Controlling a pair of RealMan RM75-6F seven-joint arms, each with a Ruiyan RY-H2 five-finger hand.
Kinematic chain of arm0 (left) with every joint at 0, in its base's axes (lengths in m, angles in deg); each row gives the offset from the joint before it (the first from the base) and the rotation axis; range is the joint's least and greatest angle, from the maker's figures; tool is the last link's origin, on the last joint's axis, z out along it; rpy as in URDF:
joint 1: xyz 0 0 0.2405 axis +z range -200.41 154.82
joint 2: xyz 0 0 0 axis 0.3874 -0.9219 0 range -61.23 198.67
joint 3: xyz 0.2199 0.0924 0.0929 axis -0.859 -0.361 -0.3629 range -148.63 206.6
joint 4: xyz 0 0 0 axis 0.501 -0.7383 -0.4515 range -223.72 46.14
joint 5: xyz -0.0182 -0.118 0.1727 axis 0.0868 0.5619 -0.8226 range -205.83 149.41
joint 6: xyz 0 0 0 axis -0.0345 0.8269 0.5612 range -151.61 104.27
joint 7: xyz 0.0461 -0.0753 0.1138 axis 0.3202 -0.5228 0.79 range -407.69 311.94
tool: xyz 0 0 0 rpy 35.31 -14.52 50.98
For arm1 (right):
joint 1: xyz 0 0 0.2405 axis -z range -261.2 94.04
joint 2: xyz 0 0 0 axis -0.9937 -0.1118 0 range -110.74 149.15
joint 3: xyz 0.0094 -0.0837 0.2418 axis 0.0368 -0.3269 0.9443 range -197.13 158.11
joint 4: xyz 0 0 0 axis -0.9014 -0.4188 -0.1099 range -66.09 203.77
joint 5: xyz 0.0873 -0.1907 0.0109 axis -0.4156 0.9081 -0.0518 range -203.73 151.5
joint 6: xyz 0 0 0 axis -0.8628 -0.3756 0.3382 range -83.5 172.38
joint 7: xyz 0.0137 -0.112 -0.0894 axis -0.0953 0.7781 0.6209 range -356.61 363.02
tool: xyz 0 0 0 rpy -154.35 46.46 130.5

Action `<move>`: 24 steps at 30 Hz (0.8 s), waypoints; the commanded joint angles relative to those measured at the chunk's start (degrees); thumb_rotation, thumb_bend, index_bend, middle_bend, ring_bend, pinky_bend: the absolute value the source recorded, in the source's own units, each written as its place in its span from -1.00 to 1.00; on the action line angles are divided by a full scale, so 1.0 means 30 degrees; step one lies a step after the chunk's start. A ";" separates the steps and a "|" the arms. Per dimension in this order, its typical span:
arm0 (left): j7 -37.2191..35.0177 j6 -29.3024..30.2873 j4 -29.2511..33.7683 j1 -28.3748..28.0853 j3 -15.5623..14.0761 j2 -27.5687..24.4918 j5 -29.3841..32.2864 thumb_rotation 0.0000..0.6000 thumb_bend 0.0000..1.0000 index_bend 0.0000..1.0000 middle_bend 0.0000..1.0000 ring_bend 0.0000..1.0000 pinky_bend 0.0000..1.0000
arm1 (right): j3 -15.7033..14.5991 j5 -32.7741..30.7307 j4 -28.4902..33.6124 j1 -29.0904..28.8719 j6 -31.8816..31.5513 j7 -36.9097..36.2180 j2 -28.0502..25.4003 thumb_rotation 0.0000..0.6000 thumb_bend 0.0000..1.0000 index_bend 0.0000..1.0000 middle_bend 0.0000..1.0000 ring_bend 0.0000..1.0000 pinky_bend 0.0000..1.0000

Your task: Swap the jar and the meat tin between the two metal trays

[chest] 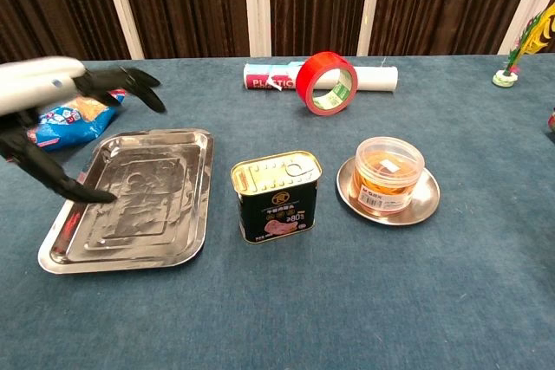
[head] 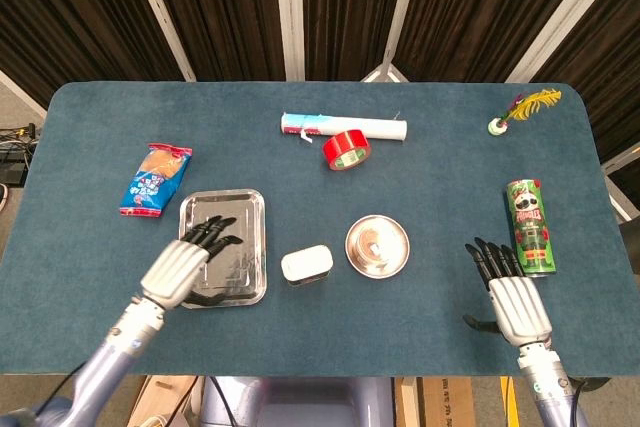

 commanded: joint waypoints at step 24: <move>-0.0911 0.1634 -0.8019 -0.1598 0.0324 0.8879 -0.0846 1.00 -0.75 -0.51 -0.81 -0.95 -0.69 | 0.1112 0.0554 -0.0647 0.0704 0.0776 -0.1132 -0.0394 1.00 -0.93 -1.00 -0.99 -1.00 -1.00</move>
